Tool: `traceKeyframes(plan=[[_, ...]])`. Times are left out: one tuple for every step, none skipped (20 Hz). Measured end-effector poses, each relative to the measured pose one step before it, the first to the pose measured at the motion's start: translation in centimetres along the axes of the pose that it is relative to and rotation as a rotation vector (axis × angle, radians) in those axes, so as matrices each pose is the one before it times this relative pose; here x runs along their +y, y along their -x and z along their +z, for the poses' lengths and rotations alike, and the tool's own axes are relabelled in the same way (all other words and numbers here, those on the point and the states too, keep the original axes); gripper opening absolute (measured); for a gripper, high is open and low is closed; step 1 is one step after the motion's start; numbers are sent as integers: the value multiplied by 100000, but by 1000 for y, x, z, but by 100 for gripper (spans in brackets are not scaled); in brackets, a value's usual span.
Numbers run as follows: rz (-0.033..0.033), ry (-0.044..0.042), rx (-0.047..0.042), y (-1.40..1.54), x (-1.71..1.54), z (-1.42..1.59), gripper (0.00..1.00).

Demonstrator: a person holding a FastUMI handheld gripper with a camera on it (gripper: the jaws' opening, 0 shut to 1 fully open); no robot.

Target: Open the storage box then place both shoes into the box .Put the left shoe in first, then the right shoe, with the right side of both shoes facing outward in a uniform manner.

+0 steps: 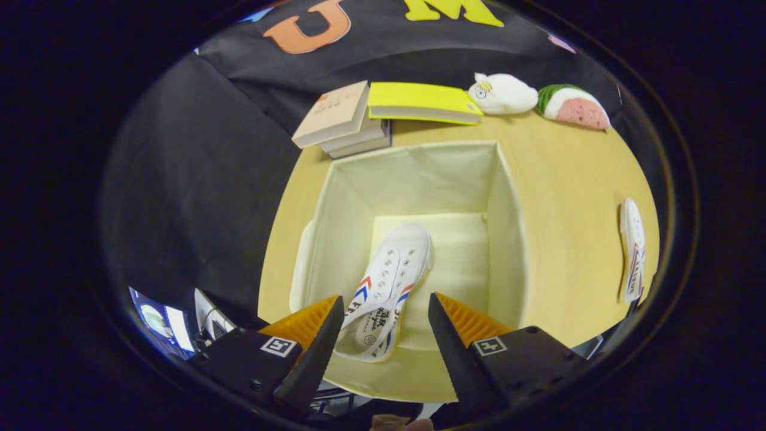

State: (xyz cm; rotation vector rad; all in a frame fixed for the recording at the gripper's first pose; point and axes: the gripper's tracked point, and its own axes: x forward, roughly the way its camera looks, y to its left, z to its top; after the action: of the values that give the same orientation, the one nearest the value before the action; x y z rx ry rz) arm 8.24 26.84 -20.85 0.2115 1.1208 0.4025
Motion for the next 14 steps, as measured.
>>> traceKeyframes(plan=[[-243, 1849, -5308, 1608, -266, 907, 92], [-387, 1172, -4370, 1508, -480, 755, 92], [956, 622, -3744, 1671, -678, 434, 93], [-11, -35, -3923, 1613, -656, 566, 93], [-1148, 104, -4042, 1282, -1125, 580, 94], [-1955, 479, -3939, 1166, -1489, 502, 94], [-1625, 512, -3838, 1140, -1483, 510, 94], [-603, -238, -3394, 1131, -1241, 402, 94], [-2186, -26, -3225, 928, -1616, 294, 94], [-2338, -25, -3192, 890, -1981, 311, 94], [-3194, -84, -2280, 687, -1991, 106, 94], [-3049, 111, -1780, 562, -2153, 109, 94], [-1840, -489, -1512, 380, -1829, -24, 94], [-1607, -1464, -1272, 342, -1917, 91, 94]])
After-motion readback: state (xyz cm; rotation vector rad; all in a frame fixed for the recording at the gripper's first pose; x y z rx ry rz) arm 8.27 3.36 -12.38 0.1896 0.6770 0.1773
